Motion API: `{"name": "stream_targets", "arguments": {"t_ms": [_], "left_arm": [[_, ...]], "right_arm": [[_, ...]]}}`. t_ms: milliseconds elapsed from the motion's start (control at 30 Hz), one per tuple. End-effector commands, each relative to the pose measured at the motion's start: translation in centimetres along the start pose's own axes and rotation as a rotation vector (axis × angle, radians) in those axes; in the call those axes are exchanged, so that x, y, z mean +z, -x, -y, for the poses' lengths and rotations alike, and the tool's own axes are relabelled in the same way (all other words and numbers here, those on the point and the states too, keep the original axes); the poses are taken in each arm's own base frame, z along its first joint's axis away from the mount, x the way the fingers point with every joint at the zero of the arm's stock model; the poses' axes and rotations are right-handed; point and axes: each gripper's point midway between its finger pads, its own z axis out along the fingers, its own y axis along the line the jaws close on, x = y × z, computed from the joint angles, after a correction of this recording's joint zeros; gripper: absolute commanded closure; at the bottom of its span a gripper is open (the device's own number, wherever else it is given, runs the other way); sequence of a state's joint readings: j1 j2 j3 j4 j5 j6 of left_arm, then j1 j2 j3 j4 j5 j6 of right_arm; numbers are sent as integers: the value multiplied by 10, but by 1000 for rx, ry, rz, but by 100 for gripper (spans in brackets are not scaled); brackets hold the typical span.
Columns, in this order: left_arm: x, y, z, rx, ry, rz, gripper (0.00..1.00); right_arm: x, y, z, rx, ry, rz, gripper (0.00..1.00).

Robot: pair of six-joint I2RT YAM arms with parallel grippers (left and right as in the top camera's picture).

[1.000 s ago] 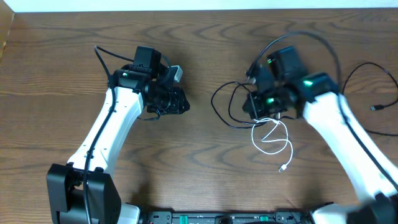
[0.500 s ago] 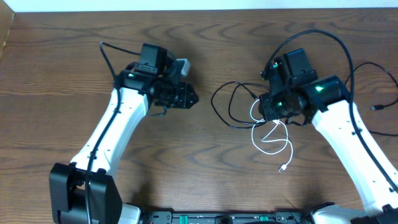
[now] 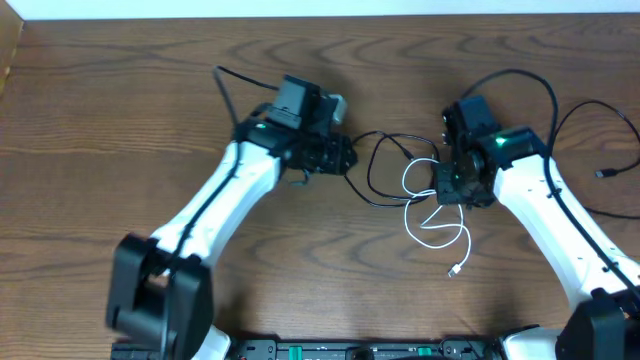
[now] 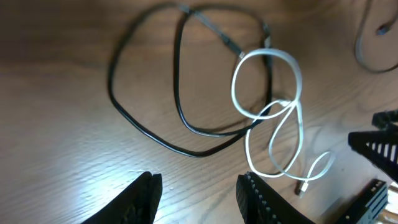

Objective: Untangle cables

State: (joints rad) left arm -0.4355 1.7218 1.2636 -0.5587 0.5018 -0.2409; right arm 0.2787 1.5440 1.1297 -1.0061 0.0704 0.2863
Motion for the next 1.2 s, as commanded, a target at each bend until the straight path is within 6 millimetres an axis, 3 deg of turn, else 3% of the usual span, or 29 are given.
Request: {"name": "stream_targets", "arguments": {"t_ms": [0, 300, 533, 700, 933, 1167], "left_arm": [[30, -17, 0, -20, 18, -72, 56], [90, -45, 23, 74, -6, -158, 56], [117, -65, 22, 87, 4, -222, 56], [122, -68, 18, 83, 9, -231, 56], [123, -67, 19, 84, 8, -229, 56], [122, -67, 19, 84, 7, -229, 56]], "right_arm": [[23, -10, 6, 36, 34, -29, 50], [56, 1, -1, 40, 125, 82, 53], [73, 10, 2, 55, 112, 181, 58], [81, 11, 17, 121, 40, 218, 63], [84, 13, 16, 145, 52, 247, 71], [93, -2, 18, 168, 45, 210, 73]]}}
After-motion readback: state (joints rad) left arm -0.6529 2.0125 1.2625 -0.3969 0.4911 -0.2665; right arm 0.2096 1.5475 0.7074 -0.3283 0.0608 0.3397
